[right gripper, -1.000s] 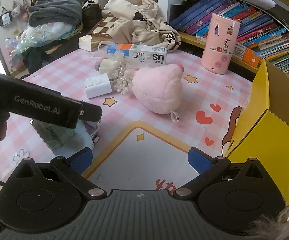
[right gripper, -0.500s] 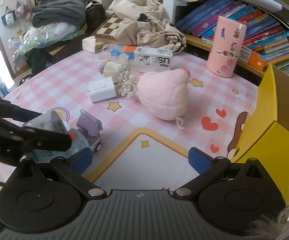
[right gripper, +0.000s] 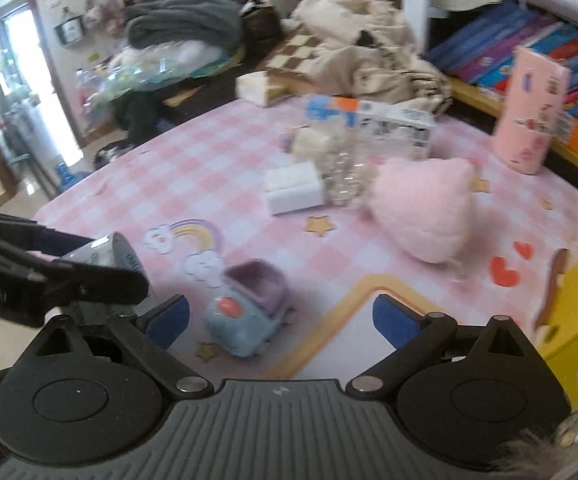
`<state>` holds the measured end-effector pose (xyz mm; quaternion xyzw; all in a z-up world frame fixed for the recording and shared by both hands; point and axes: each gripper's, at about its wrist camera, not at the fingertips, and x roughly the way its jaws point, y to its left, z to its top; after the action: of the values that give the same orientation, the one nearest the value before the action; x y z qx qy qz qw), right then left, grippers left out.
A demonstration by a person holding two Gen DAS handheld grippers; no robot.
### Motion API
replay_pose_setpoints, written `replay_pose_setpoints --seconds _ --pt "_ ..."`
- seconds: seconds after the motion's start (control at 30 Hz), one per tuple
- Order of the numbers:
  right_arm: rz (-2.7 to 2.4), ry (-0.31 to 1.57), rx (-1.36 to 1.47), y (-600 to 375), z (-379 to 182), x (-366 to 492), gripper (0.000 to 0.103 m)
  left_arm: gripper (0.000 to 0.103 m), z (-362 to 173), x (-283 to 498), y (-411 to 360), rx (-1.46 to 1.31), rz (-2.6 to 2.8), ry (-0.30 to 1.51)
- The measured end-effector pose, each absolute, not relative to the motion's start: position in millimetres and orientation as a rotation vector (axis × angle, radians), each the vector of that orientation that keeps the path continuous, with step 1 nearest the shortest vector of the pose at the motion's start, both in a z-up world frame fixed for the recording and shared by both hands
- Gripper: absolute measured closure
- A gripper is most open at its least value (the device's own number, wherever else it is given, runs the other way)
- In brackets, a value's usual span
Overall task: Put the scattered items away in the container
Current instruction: 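Grasp the blue toy car with the right tool while the left tool holds the tape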
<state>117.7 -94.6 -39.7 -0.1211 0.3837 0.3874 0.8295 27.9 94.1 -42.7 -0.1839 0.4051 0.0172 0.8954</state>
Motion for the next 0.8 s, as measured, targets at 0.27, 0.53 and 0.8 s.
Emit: replay_pose_setpoints --seconds 0.27,0.53,0.8 --pt "0.841 0.937 -0.233 -68 -59 130 0.026 0.018 -44 22 105 -0.389 0.065 0.820" --pt "0.824 0.964 -0.240 -67 -67 132 0.049 0.013 -39 20 96 -0.295 0.052 0.854" --pt "0.795 0.942 -0.272 -74 -63 125 0.054 0.010 -37 20 87 -0.173 0.010 0.871"
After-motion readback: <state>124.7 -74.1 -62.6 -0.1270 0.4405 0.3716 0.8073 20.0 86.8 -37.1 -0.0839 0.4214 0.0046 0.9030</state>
